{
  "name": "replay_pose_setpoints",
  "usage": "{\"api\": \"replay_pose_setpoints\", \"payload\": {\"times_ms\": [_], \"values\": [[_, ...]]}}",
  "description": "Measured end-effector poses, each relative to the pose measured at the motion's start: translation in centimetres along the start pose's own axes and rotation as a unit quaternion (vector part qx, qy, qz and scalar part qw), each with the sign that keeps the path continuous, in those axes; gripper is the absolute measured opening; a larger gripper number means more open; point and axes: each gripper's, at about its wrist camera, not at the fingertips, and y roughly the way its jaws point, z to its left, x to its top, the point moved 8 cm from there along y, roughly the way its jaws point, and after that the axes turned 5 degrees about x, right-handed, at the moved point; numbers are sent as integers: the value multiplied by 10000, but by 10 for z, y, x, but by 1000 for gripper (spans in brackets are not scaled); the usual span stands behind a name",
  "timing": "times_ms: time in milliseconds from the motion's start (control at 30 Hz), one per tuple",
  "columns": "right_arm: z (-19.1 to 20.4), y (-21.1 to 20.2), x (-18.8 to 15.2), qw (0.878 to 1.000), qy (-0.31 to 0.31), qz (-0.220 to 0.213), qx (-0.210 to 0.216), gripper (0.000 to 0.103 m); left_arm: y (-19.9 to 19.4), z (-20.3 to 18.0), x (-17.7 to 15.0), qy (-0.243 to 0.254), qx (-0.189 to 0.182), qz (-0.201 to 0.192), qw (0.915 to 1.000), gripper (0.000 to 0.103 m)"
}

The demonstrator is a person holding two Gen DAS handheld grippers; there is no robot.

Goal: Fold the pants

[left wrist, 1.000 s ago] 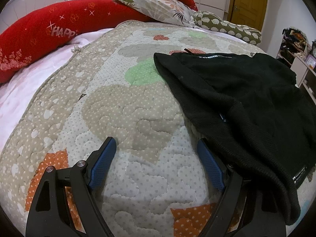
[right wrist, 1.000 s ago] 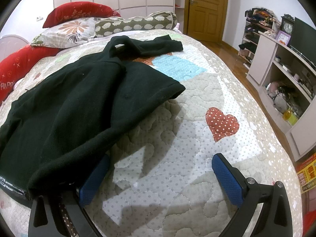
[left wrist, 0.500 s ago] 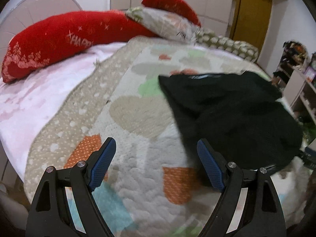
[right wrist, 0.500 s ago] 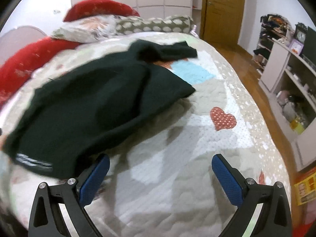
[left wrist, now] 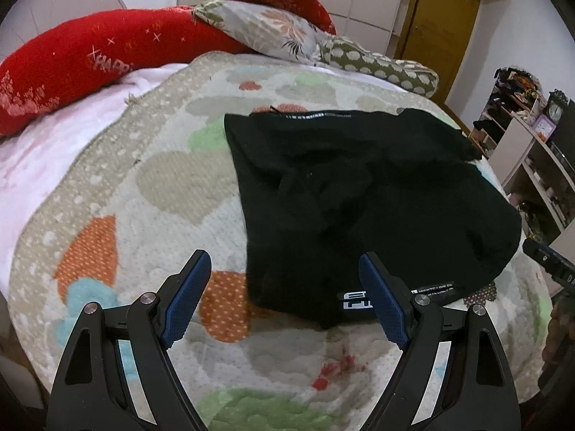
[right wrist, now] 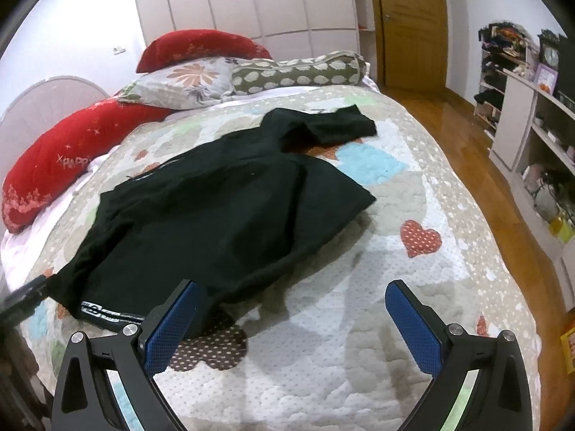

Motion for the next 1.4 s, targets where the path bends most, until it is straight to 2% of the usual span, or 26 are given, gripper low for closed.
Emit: {"api": "replay_pose_setpoints", "payload": {"times_ms": [267, 467, 567, 667, 733, 800, 833, 867, 1033, 1233, 1300, 1400], "values": [[-8, 5, -2, 10000, 53, 64, -10, 103, 20, 3, -8, -157, 151, 178, 9996, 85], [-14, 12, 1, 9999, 129, 96, -18, 103, 29, 1, -9, -179, 133, 263, 9994, 85], [-20, 14, 1, 9998, 153, 91, -66, 103, 37, -3, -9, -219, 30, 348, 9991, 85], [-30, 16, 0, 9996, 232, 128, -133, 103, 42, -10, -6, -355, -286, 323, 9984, 85], [-39, 16, 0, 9992, 340, 120, -182, 103, 47, -15, -4, -384, -408, 371, 9977, 69], [-44, 14, 2, 9989, 432, 69, -163, 103, 46, -19, -1, -400, -457, 354, 9975, 24], [-47, 14, 3, 9987, 484, 61, -143, 103, 46, -20, 1, -440, -535, 377, 9969, 19], [-48, 13, 4, 9986, 511, 60, -132, 103, 43, -21, 3, -510, -680, 386, 9956, 17], [-35, -3, 16, 9990, 367, -198, 155, 103, 20, -5, 20, -533, -913, 140, 9943, 13], [0, -12, 37, 9981, -297, -409, 343, 103, 4, 26, 36, -535, -776, -78, 9955, 13], [-2, -2, 44, 9987, -275, -367, 228, 103, 5, 39, 34, -578, -609, -70, 9964, 13], [-22, 19, 51, 9993, 140, -303, 163, 103, 12, 57, 24, -754, -557, 102, 9955, 13]]}}
